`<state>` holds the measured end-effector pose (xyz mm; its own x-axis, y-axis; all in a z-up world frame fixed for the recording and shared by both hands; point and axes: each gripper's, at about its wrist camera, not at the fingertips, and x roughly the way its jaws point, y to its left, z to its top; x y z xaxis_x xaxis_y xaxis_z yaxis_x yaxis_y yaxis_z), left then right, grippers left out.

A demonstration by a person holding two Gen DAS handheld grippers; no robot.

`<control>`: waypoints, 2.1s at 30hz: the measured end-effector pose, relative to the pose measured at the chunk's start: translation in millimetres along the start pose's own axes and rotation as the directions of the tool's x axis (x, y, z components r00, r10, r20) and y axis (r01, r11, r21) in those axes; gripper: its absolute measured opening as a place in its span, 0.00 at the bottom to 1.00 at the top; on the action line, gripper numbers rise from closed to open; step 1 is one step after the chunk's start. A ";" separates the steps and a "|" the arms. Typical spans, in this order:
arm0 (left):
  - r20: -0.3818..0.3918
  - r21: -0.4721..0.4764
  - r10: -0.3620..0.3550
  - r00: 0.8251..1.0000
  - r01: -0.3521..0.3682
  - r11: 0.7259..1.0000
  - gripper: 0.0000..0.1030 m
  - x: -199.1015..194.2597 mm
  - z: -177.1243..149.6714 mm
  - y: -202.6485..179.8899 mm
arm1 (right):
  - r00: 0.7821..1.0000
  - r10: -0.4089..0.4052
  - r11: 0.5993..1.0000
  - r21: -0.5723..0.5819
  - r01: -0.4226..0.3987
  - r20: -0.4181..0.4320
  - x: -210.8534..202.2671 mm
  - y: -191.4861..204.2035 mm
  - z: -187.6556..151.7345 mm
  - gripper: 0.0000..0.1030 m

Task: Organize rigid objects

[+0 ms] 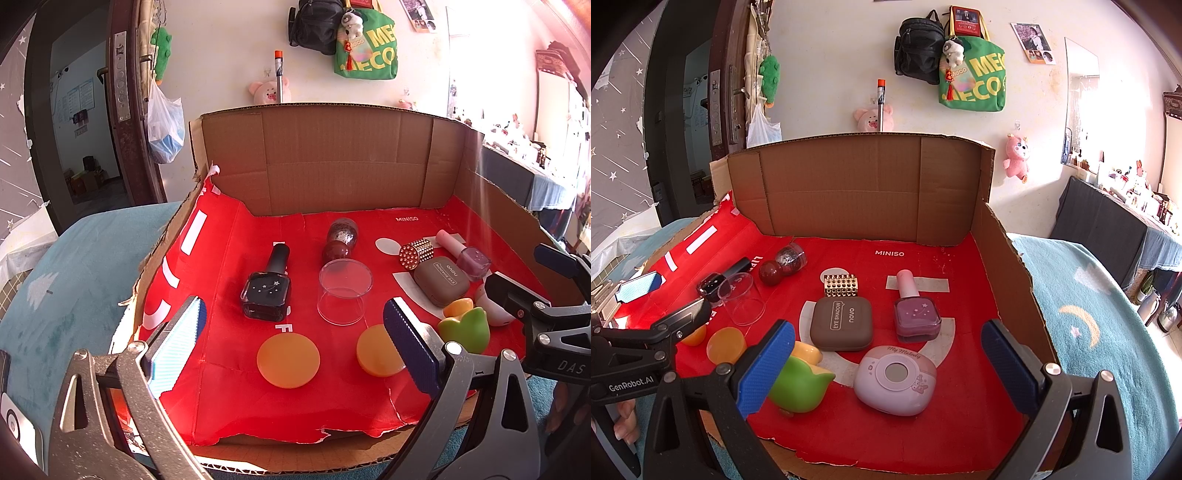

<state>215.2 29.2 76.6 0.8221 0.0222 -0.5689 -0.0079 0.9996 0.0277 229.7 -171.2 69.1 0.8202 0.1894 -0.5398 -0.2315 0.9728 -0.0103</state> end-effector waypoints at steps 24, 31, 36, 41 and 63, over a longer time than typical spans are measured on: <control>-0.001 -0.001 0.000 1.000 0.000 1.000 0.95 0.3 0.3 0.0 | 1.000 0.000 1.000 -0.001 0.000 0.000 0.0 0.2 0.1 1.00; -0.002 -0.001 0.000 1.000 0.000 1.000 0.95 0.4 0.5 0.2 | 1.000 0.000 1.000 0.000 0.000 0.000 0.1 0.1 0.1 1.00; -0.001 -0.001 0.000 1.000 0.000 1.000 0.95 0.7 0.7 0.4 | 1.000 0.000 1.000 -0.001 0.000 0.000 0.1 0.1 0.1 1.00; -0.002 -0.001 0.000 1.000 0.000 1.000 0.95 0.7 0.7 0.1 | 1.000 0.000 1.000 -0.001 0.000 0.000 0.0 0.2 0.2 1.00; 0.008 -0.006 -0.017 1.000 0.017 1.000 0.95 -58.5 -9.8 -6.0 | 1.000 0.007 1.000 -0.004 -0.007 0.028 -44.8 3.9 3.4 1.00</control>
<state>161.6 22.0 101.7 0.8266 0.0055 -0.5628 0.0023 0.9999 0.0133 193.8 -175.5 96.0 0.8329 0.2003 -0.5159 -0.2396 0.9708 -0.0100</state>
